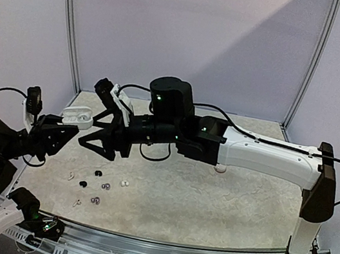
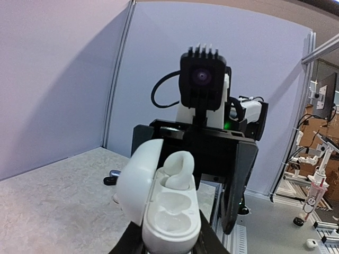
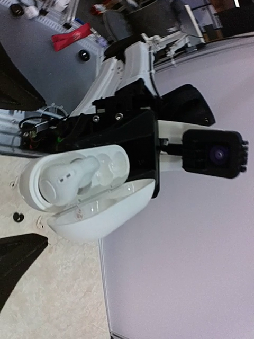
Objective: Insert the wireless bluetooth earbuds into the charging case
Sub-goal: Pass from the right arm to the left
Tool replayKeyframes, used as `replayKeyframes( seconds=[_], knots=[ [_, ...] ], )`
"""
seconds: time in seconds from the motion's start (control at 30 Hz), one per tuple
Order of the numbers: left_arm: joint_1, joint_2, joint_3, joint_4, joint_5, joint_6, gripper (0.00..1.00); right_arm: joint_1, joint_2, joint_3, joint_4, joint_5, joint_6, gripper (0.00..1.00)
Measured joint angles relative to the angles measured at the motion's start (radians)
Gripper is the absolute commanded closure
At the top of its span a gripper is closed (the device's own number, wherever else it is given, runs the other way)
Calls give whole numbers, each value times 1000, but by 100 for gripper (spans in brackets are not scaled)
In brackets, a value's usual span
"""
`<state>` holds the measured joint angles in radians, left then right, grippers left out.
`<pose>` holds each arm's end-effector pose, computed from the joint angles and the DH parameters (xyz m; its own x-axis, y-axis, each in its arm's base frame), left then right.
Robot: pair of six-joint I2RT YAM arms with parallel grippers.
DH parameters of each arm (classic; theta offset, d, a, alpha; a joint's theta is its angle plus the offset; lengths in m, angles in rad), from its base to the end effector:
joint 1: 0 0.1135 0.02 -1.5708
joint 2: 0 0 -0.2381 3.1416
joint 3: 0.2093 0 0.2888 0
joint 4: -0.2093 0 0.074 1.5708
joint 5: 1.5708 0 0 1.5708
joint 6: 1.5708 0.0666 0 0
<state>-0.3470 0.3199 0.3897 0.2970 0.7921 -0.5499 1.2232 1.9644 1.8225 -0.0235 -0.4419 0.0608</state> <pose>0.1572 -0.1073 0.3113 -0.1638 -0.3311 -0.9293 0.9126 0.3067 -0.2702 0.1544 0.5097 0.3307 -0.1164 -0.1599 -0.9803 -0.9883 -0.0791 0.1302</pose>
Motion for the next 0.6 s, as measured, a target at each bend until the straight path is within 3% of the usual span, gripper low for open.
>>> replayKeyframes(
  seconds=[0.23, 0.33, 0.5, 0.6],
  knots=[
    [0, 0, -13, -32, 8, 27, 100, 10, -22, 41, -154, 61, -86, 13],
    [0, 1, -14, -34, 24, 50, 100, 13, -48, 64, -226, 109, -120, 23],
    [0, 1, -16, -41, 64, 87, 100, 14, -110, 97, -333, 182, -185, 59],
    [-2, 1, -24, -50, 85, 108, 100, 17, -146, 103, -369, 203, -219, 65]
  ],
)
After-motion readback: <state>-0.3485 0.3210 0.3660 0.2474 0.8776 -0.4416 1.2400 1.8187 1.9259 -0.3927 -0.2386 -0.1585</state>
